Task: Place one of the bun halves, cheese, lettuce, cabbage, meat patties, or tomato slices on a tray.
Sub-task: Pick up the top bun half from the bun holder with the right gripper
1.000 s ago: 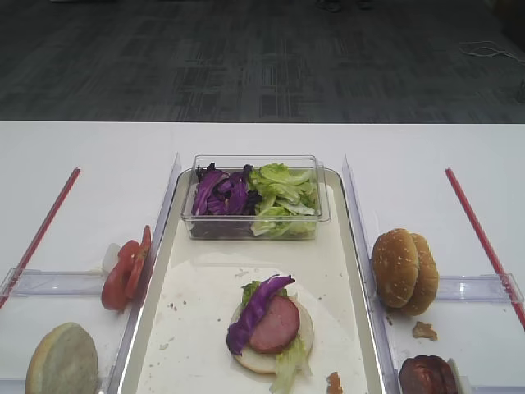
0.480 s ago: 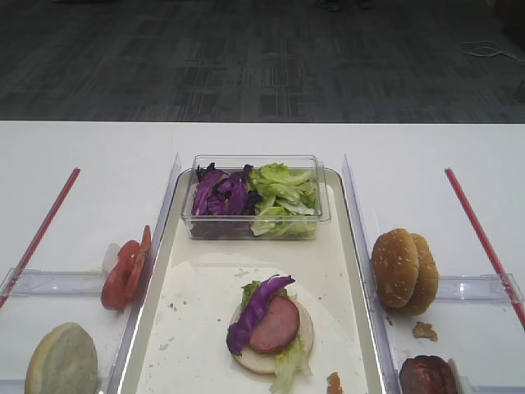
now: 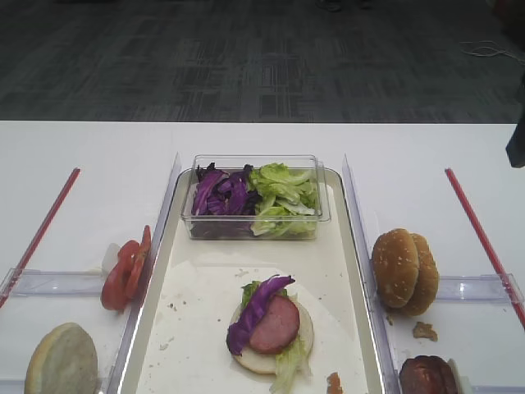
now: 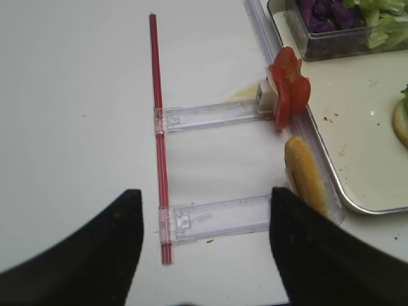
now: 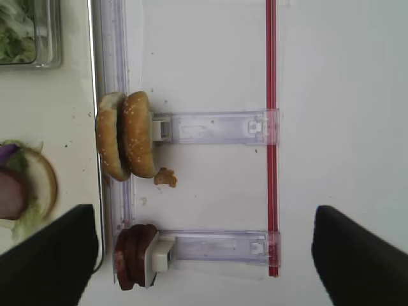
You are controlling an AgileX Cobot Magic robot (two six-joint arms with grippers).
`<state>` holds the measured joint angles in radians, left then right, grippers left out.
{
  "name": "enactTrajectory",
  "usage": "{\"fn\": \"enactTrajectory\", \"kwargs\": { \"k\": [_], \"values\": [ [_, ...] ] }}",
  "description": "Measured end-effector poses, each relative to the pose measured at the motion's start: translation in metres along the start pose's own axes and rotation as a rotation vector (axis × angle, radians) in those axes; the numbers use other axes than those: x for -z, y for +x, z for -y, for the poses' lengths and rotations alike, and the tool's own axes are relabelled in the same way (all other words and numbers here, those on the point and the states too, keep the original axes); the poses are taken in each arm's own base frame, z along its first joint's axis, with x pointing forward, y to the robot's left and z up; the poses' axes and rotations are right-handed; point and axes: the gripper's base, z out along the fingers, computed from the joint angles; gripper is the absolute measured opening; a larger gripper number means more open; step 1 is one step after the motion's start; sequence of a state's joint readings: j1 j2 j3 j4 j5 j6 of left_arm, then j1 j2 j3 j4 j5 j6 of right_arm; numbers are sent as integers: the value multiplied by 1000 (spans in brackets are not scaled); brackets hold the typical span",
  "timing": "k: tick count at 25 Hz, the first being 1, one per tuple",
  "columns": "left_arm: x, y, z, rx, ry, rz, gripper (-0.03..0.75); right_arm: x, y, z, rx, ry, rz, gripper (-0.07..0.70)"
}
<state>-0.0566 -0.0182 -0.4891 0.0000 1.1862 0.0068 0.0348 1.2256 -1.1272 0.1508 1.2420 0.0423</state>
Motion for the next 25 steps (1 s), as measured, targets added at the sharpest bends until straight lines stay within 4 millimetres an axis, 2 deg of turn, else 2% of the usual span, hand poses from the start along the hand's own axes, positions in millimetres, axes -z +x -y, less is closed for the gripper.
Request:
{"fn": "enactTrajectory", "kwargs": {
  "k": [18, 21, 25],
  "values": [
    [0, 0, 0, 0, 0, 0, 412, -19, -12, -3, -24, -46, -67, 653],
    [0, 0, 0, 0, 0, 0, 412, -25, -13, -10, -2, -59, -92, 650],
    [0, 0, 0, 0, 0, 0, 412, -40, -10, -35, 63, -72, -151, 650]
  ]
}}
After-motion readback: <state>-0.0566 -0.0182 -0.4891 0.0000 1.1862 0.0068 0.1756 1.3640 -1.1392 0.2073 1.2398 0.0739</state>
